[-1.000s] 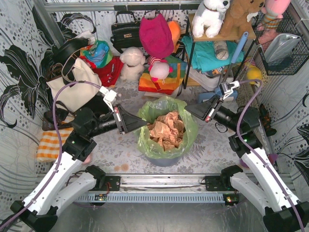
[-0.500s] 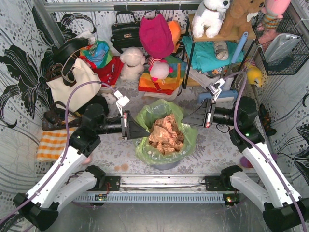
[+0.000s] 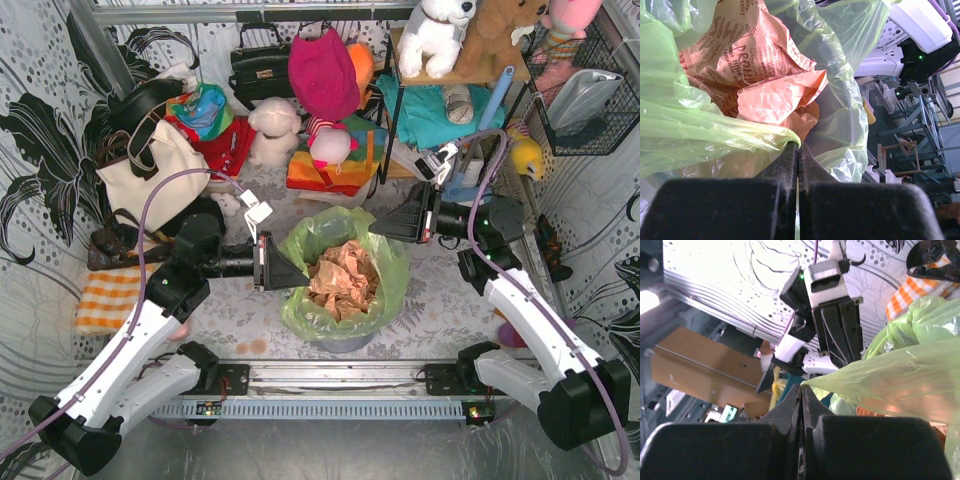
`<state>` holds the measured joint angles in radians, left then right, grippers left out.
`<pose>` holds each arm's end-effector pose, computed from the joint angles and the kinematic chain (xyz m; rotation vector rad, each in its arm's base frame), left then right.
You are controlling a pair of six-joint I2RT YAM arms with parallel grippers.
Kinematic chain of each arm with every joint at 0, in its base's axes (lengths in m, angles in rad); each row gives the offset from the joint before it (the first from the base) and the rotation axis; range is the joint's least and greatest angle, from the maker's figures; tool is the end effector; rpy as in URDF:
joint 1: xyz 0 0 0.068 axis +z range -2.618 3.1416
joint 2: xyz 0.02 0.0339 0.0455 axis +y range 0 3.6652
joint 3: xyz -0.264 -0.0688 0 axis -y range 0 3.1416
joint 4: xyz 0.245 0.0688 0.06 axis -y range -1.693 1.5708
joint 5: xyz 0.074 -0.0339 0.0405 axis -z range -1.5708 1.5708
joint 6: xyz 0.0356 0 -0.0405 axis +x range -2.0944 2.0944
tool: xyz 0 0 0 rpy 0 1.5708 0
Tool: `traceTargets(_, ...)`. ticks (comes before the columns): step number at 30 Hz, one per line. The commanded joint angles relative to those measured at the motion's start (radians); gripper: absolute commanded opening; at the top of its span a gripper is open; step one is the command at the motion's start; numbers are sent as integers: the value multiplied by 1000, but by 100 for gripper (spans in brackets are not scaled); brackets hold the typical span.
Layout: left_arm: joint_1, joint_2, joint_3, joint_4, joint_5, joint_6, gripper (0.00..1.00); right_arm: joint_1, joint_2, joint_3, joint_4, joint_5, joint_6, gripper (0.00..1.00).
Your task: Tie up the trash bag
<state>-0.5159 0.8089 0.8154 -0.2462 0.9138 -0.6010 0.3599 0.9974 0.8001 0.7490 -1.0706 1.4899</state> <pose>0.1386 -0.1110 0.3434 0.6473 1.9161 -1.5715 0.1821 0.1019 0.3938 -0.4117 1.6112 2.0369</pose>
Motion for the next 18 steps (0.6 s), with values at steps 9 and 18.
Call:
traceTargets(9,-2,5,95,38,57,20,0,5,-87,78,-348,297,-273,0)
traceTargets(18,-2,8,89,390,-82,-163,0,5,-152,158,-652,476,-493,0)
